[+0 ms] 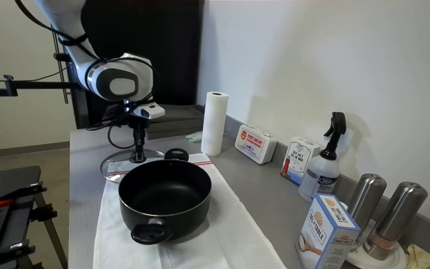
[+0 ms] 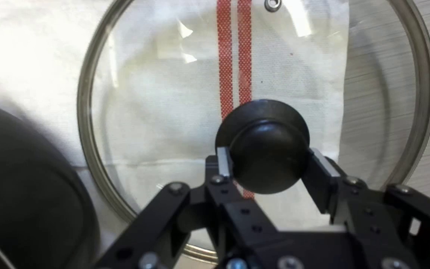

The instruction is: Remove the lid from the pot

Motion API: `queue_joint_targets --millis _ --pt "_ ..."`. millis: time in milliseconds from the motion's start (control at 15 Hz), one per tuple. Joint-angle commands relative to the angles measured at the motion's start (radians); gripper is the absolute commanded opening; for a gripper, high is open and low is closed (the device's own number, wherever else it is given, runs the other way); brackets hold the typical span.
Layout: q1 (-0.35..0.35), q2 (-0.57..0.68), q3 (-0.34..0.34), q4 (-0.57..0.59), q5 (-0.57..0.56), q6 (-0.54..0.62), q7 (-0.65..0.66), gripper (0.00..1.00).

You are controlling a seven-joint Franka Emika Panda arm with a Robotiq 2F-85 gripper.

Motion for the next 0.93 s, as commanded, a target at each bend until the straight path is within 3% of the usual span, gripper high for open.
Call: queue_joint_targets --millis 0,400,467,533,667,867 --pt "0.026 0.047 -0.036 0.048 0.03 0.007 -0.068 0.25" --pt "0.027 0.068 -0.04 0.063 0.04 0.005 -0.113 0.25" --pt "0.026 0.067 -0.039 0.064 0.043 0.002 -0.117 0.3" --pt "0.028 0.064 -0.042 0.064 0.044 0.001 -0.116 0.75" --pt "0.034 0.047 -0.047 0.058 0.042 -0.01 -0.115 0.81" --pt "0.033 -0.015 -0.036 0.032 0.047 -0.025 -0.131 1.0"
